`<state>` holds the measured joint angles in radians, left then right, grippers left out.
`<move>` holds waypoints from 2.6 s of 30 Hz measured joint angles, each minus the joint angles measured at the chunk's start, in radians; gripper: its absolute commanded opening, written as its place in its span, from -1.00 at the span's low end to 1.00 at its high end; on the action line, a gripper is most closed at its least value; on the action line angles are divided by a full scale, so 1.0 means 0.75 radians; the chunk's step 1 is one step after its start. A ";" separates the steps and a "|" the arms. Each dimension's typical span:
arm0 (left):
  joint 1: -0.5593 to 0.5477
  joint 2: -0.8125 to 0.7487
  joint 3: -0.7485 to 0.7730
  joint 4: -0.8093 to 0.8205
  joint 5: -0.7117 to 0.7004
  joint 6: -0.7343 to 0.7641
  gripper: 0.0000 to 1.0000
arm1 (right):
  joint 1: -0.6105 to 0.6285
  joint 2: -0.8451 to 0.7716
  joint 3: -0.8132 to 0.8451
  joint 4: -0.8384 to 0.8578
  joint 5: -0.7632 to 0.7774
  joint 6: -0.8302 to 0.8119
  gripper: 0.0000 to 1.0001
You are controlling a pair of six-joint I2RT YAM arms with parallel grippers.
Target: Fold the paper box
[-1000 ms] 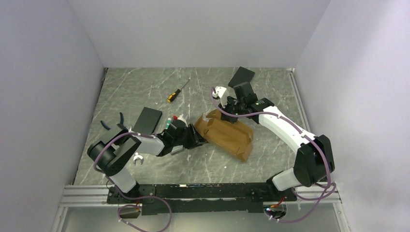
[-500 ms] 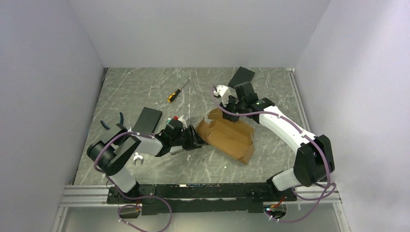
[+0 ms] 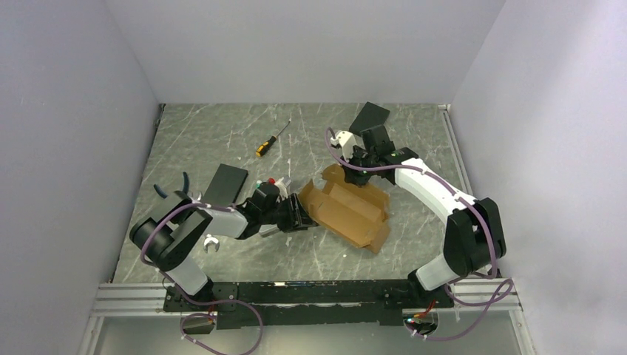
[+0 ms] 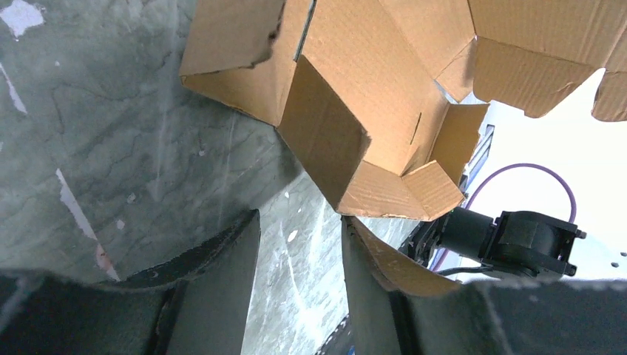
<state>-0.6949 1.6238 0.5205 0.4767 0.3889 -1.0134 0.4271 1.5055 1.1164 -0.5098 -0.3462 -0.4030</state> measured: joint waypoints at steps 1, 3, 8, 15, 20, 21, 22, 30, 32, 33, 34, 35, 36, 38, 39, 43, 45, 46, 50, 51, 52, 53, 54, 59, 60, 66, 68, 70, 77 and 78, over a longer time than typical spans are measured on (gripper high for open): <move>0.000 -0.004 0.000 -0.008 0.000 0.004 -0.01 | -0.002 0.004 0.001 -0.002 -0.002 0.000 -1.00; 0.000 -0.010 0.000 -0.020 0.002 0.008 -0.01 | -0.005 0.007 0.001 -0.007 -0.006 0.002 -1.00; 0.000 -0.010 0.000 -0.024 0.009 0.007 -0.02 | -0.025 -0.001 0.001 -0.006 -0.047 0.007 -1.00; 0.018 0.035 0.033 -0.010 0.026 0.004 -0.04 | -0.077 -0.142 -0.016 -0.002 -0.151 0.020 -1.00; 0.076 0.109 0.102 -0.002 0.061 0.005 -0.05 | -0.081 -0.220 -0.017 0.008 -0.205 0.016 -1.00; 0.086 0.127 0.122 -0.002 0.070 0.006 -0.06 | -0.081 -0.225 -0.017 0.009 -0.207 0.013 -1.00; 0.096 0.149 0.147 -0.003 0.079 0.007 -0.06 | -0.080 -0.228 -0.017 0.010 -0.205 0.009 -1.00; 0.152 0.304 0.323 -0.007 0.126 0.009 -0.08 | -0.080 -0.264 -0.028 0.031 -0.191 -0.011 -1.00; 0.163 0.328 0.347 -0.006 0.139 0.008 -0.08 | -0.080 -0.276 -0.040 0.042 -0.194 -0.011 -1.00; 0.168 0.338 0.359 -0.005 0.148 0.008 -0.08 | -0.080 -0.280 -0.046 0.045 -0.193 -0.011 -1.00; 0.173 0.345 0.367 -0.004 0.154 0.008 -0.07 | -0.080 -0.282 -0.049 0.048 -0.186 -0.011 -1.00; 0.176 0.349 0.370 -0.002 0.161 0.008 -0.07 | -0.080 -0.282 -0.053 0.057 -0.168 -0.011 -1.00; 0.180 0.351 0.370 -0.002 0.167 0.008 -0.06 | -0.080 -0.282 -0.056 0.067 -0.143 -0.011 -1.00; 0.184 0.351 0.368 -0.002 0.180 0.009 -0.03 | -0.080 -0.282 -0.067 0.090 -0.085 -0.012 -1.00; 0.185 0.347 0.361 0.005 0.185 0.009 0.00 | -0.079 -0.282 -0.074 0.102 -0.046 -0.014 -1.00; 0.187 0.246 0.273 -0.028 0.195 0.052 0.11 | -0.079 -0.282 -0.101 0.133 0.057 -0.027 -1.00; 0.187 0.151 0.222 -0.090 0.196 0.101 0.19 | -0.080 -0.282 -0.107 0.135 0.079 -0.033 -1.00; 0.187 0.099 0.207 -0.133 0.194 0.129 0.24 | -0.080 -0.282 -0.108 0.135 0.082 -0.037 -1.00; 0.193 -0.137 0.192 -0.317 0.151 0.263 0.88 | -0.078 -0.281 -0.108 0.135 0.090 -0.047 -1.00; 0.198 -0.194 0.192 -0.351 0.133 0.301 0.97 | -0.078 -0.281 -0.108 0.135 0.090 -0.048 -1.00; 0.204 -0.258 0.193 -0.390 0.103 0.337 0.99 | -0.078 -0.281 -0.108 0.135 0.089 -0.051 -1.00; 0.214 -0.310 0.195 -0.423 0.074 0.366 0.99 | -0.077 -0.281 -0.108 0.135 0.087 -0.052 -1.00; 0.225 -0.358 0.199 -0.457 0.037 0.395 0.99 | -0.076 -0.281 -0.108 0.135 0.086 -0.054 -1.00; 0.278 -0.422 0.249 -0.531 -0.065 0.528 0.82 | -0.072 -0.281 -0.108 0.134 0.068 -0.057 -1.00; 0.286 -0.394 0.288 -0.553 -0.063 0.573 0.77 | -0.071 -0.281 -0.108 0.134 0.065 -0.058 -1.00; 0.288 -0.137 0.534 -0.590 -0.019 0.781 0.45 | -0.067 -0.281 -0.108 0.133 0.041 -0.067 -1.00; 0.287 -0.076 0.584 -0.604 -0.010 0.818 0.36 | -0.067 -0.281 -0.108 0.133 0.034 -0.068 -1.00; 0.282 -0.009 0.646 -0.631 -0.007 0.858 0.29 | -0.067 -0.281 -0.108 0.133 0.030 -0.068 -1.00; 0.261 0.147 0.800 -0.705 0.003 0.942 0.00 | -0.065 -0.280 -0.108 0.133 0.030 -0.069 -1.00; 0.257 0.167 0.819 -0.715 0.008 0.952 -0.03 | -0.064 -0.280 -0.108 0.133 0.030 -0.069 -1.00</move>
<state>-0.5022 1.7489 1.1347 -0.0597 0.3950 -0.2996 0.3790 1.2957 1.0355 -0.4099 -0.3241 -0.4549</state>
